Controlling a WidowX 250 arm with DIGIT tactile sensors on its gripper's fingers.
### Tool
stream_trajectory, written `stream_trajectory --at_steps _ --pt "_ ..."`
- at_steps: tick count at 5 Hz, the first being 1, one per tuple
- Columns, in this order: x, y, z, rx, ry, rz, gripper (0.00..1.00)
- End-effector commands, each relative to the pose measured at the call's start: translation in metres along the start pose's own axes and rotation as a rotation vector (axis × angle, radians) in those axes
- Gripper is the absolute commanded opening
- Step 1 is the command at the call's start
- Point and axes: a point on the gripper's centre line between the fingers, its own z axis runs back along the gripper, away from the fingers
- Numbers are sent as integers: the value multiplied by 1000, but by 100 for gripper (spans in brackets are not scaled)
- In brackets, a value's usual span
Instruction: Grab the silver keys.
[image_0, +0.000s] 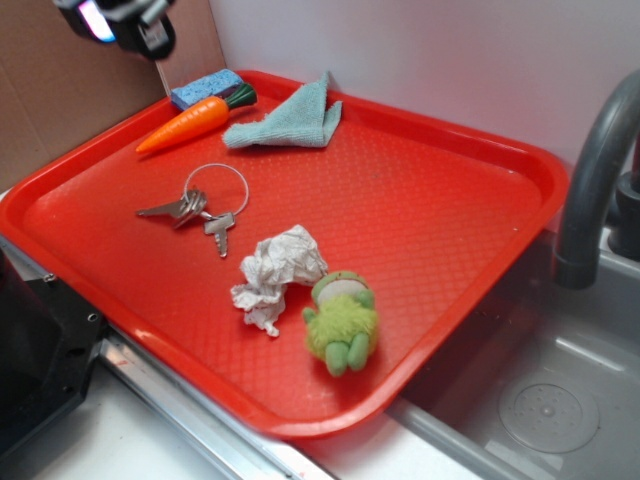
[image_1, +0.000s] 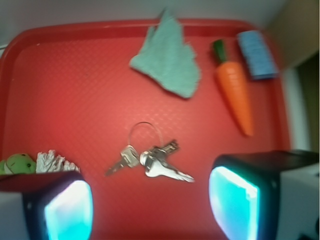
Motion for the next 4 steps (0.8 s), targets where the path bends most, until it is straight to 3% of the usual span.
stream_trajectory --at_steps 1,2,4 --pt "15 6 -50 -186 -108 -122 100" --pt "14 7 -67 -155 -61 -169 100" --pt "13 3 -106 -183 14 -188 100"
